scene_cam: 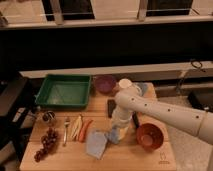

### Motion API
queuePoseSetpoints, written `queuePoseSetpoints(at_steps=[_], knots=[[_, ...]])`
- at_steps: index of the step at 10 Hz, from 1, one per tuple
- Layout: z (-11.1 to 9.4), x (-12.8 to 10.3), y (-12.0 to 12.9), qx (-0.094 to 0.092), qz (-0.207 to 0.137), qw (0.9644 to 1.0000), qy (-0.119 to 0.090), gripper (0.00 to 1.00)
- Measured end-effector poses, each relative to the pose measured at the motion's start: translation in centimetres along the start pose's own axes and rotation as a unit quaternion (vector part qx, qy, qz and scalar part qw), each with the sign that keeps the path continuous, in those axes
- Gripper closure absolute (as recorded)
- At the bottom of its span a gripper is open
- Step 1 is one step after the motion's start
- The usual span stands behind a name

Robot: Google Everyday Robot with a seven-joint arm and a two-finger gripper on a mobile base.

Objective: Wipe table surface with sponge

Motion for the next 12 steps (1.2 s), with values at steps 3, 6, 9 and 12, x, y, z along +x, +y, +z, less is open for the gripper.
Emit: queuePoseSetpoints(at_steps=[3, 6, 9, 12], knots=[[0.7, -2.9, -1.1, 0.001, -0.036, 0.9992, -0.016, 1.00], [1.2, -3.4, -0.4, -0.002, -0.042, 0.9986, -0.032, 1.00], [2.1, -4.4, 2.3, -0.013, -0.032, 0.9983, -0.047, 1.00], [2.0, -3.3, 3.8, -0.023, -0.007, 0.9989, -0.041, 1.00]])
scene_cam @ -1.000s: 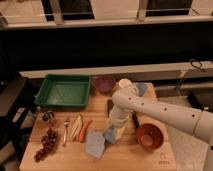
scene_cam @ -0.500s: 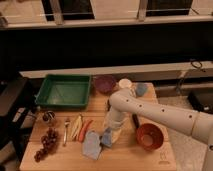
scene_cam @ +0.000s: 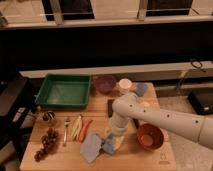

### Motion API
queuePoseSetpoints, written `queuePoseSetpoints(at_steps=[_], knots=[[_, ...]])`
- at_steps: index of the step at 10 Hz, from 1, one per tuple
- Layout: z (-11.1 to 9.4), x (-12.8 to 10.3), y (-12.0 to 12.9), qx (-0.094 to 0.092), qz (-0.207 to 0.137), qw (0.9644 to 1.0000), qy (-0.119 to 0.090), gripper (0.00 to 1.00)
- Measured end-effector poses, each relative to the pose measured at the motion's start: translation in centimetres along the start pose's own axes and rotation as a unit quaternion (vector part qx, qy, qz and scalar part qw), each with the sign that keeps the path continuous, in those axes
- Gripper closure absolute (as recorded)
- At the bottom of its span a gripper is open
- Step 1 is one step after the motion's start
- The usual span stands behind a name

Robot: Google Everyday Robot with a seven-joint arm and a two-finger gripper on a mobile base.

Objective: Wipe table surface with sponge

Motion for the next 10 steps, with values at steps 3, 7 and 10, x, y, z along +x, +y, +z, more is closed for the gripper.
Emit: queuePoseSetpoints(at_steps=[3, 7, 10], knots=[[-0.6, 1.9, 1.8, -0.008, 0.028, 0.9994, 0.018, 1.00], [-2.3, 5.6, 1.5, -0.012, 0.054, 0.9968, 0.059, 1.00], [-2.5, 5.6, 0.0, -0.011, 0.043, 0.9964, 0.072, 1.00]])
